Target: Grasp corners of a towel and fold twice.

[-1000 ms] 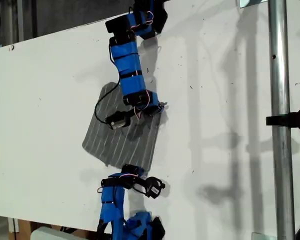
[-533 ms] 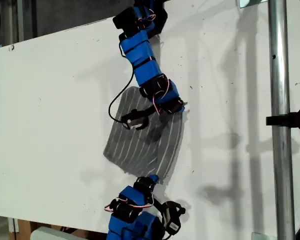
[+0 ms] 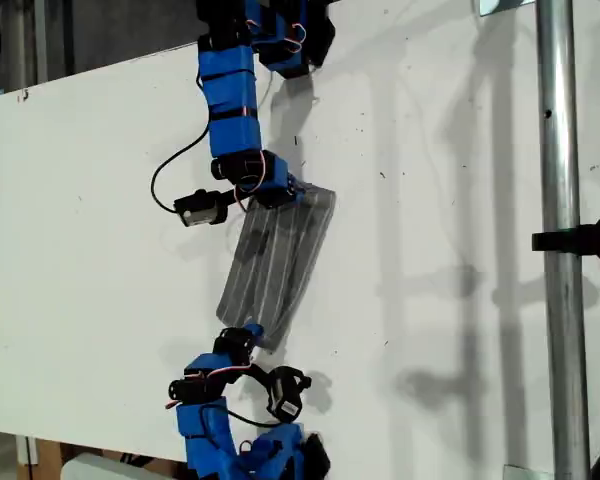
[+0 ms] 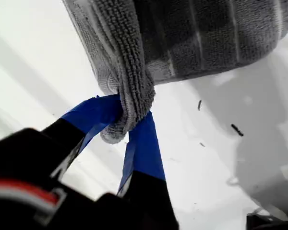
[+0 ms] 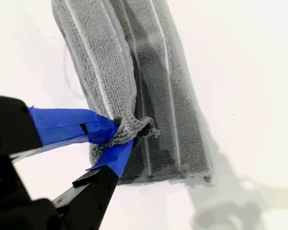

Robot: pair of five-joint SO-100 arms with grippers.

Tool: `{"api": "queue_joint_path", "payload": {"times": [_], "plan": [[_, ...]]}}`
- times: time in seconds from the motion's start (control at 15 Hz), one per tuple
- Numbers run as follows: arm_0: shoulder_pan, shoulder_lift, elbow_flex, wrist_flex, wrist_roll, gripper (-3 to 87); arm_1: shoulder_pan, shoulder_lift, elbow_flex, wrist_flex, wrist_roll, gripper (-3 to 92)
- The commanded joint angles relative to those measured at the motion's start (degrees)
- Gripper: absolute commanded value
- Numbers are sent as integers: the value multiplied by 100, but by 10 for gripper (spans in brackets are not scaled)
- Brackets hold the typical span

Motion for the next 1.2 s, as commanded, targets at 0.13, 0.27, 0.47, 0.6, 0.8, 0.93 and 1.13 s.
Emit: {"api": "queue_joint_path", "payload": {"times": [0.13, 0.27, 0.47, 0.6, 0.8, 0.93, 1.13], "plan": [[-1213, -1969, -2619, 202, 1292, -28, 1608, 413, -132, -272, -1433, -2], [-1714, -2856, -3973, 571, 1687, -28, 2373, 598, -167, -448, -2171, -2], [-2083, -3208, -4913, 958, 1907, -28, 3015, 1046, -580, -264, -2760, -2], [-2021, -2997, -4614, 1143, 1863, -28, 2654, 1116, -457, -237, -2628, -2], [-1433, -2681, -3472, 1011, 1538, -27, 1775, 694, 237, -501, -1828, -2], [-984, -2232, -2470, 633, 1213, -27, 1362, 396, 580, -633, -1371, -2], [-791, -1740, -1178, 35, 923, -27, 1002, 167, 940, -888, -940, -2]]}}
